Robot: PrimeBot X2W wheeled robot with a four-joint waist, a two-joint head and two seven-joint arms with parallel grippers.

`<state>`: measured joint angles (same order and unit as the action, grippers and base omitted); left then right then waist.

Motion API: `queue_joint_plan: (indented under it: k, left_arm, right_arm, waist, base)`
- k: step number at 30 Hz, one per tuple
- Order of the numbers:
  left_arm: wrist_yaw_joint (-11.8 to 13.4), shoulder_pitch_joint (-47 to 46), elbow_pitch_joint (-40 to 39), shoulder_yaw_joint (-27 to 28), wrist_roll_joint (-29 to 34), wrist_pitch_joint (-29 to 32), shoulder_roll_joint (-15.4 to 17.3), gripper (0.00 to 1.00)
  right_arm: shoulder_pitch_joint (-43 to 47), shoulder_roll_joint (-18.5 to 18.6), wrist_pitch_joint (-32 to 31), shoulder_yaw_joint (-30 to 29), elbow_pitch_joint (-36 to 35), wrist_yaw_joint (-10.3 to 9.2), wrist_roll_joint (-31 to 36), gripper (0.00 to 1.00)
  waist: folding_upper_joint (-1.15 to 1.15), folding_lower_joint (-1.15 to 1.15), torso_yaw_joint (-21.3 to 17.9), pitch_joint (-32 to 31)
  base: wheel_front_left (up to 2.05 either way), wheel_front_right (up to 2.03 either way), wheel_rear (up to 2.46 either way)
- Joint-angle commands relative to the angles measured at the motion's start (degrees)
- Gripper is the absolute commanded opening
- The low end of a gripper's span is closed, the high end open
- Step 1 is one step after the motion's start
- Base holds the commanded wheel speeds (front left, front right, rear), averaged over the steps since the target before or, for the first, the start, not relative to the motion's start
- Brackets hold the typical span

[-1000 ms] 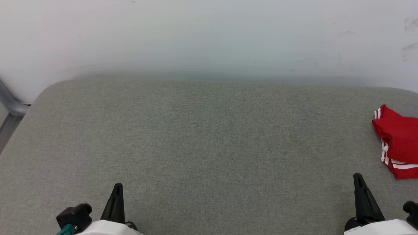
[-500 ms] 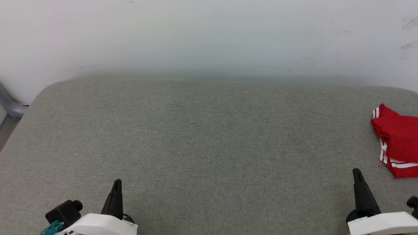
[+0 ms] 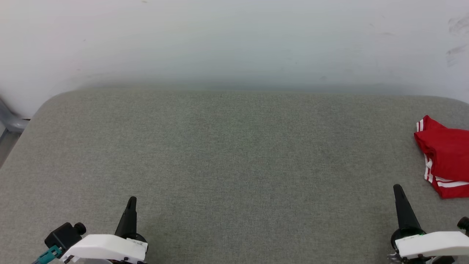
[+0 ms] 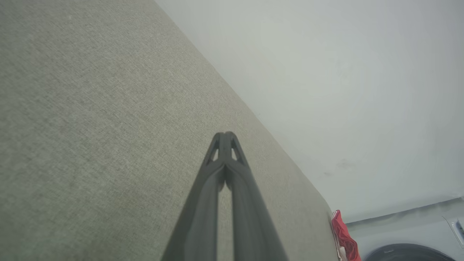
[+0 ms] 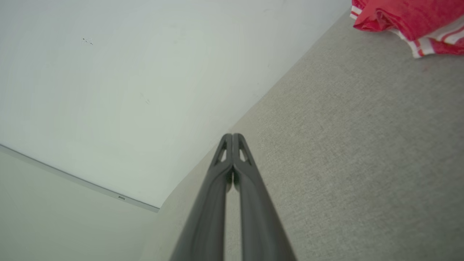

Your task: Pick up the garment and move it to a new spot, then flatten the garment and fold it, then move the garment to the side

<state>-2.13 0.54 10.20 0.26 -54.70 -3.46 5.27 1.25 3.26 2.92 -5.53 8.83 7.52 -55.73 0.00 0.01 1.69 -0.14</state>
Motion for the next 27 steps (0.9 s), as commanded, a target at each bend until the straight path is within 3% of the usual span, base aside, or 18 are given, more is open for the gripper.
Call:
queue_joint_plan:
  k: [1, 27]
  left_arm:
    - [-0.5, -1.6, -0.3, 0.4, -1.8, 0.4, 0.1, 0.0]
    - [-2.7, -4.0, 1.5, 2.7, -18.1, 4.4, -0.8, 0.0]
  right_arm:
    - [-1.5, 0.4, -0.4, 0.0, -0.3, -0.01, -1.9, 0.0]
    - [-4.4, 0.3, -4.2, -0.2, 2.1, -0.02, -17.5, 0.0]
  waist:
    - [0.0, 0.0, 0.0, 0.0]
    - [0.0, 0.0, -0.6, 0.1]
  base:
    - [0.0, 0.0, 0.0]
    - [0.0, 0.0, 0.0]
